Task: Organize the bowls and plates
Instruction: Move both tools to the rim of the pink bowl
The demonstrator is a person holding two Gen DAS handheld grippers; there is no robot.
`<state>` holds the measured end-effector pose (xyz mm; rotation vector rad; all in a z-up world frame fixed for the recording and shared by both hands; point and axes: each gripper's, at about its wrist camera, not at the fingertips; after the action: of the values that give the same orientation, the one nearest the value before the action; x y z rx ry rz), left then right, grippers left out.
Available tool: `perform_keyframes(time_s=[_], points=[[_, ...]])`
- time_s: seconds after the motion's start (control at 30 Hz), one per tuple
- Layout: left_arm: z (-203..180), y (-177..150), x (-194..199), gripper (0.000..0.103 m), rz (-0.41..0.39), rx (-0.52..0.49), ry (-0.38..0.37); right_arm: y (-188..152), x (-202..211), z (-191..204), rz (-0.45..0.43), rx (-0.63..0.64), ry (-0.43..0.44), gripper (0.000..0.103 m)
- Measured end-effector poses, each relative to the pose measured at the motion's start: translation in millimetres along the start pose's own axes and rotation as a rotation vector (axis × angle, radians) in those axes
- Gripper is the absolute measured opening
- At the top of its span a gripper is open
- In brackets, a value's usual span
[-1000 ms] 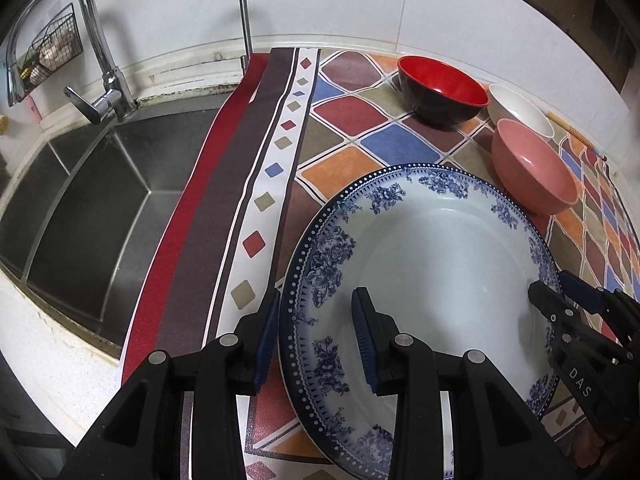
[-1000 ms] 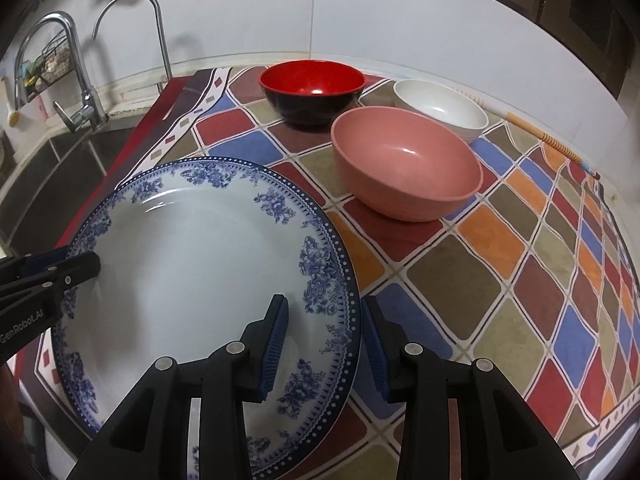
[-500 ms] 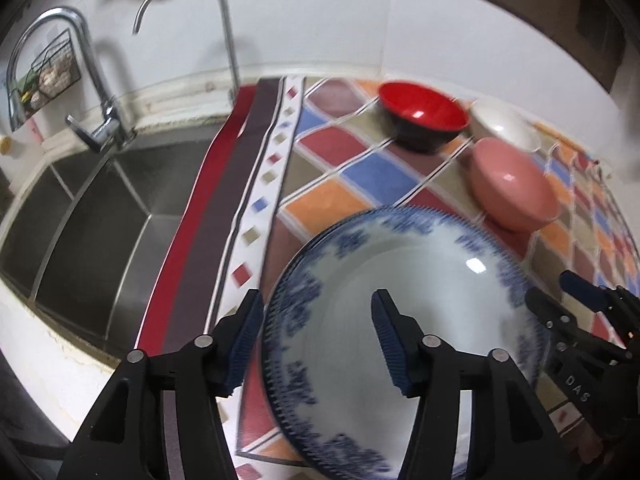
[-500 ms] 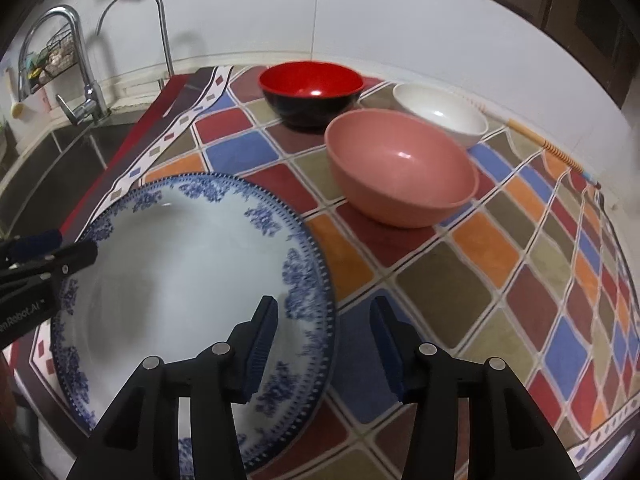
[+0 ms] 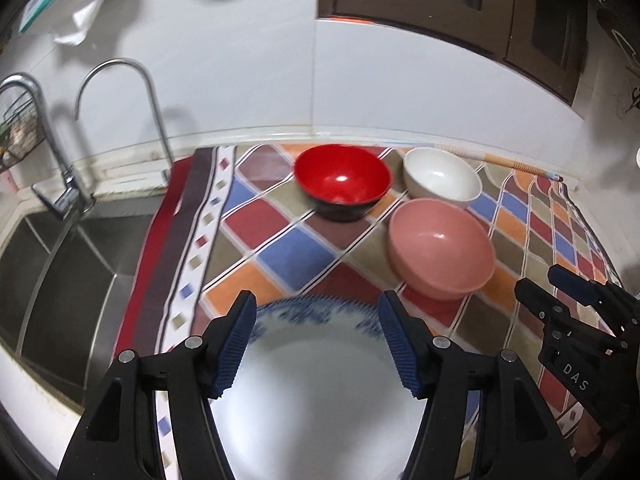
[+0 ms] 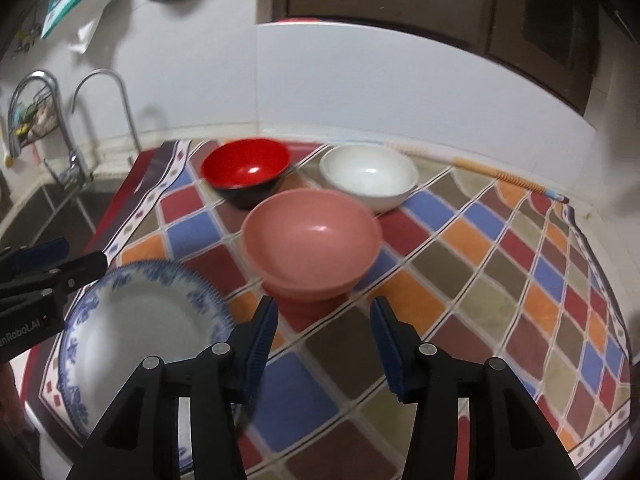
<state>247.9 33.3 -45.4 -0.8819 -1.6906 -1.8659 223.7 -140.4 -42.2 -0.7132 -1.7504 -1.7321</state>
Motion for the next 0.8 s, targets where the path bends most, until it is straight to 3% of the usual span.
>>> perform_keyframes(time_s=[0.43, 0.8], points=[[-39, 39, -40, 0.062, 0.029, -0.022, -0.042, 34, -27, -45, -0.009, -0.055, 0.035, 0.049], [-50, 54, -99, 0.053, 0.129, -0.012, -0.076, 49, -72, -61, 0.060, -0.093, 0.082, 0.049]])
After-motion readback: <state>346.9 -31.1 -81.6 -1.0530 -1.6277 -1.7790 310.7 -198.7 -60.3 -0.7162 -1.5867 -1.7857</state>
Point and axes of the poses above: each gripper's, at about its wrist camera, not at the fingertips, and x roughly against the way its jaws point, z to its left, y to its top, and after that the axes turned 7 degrees about -x, right-handed
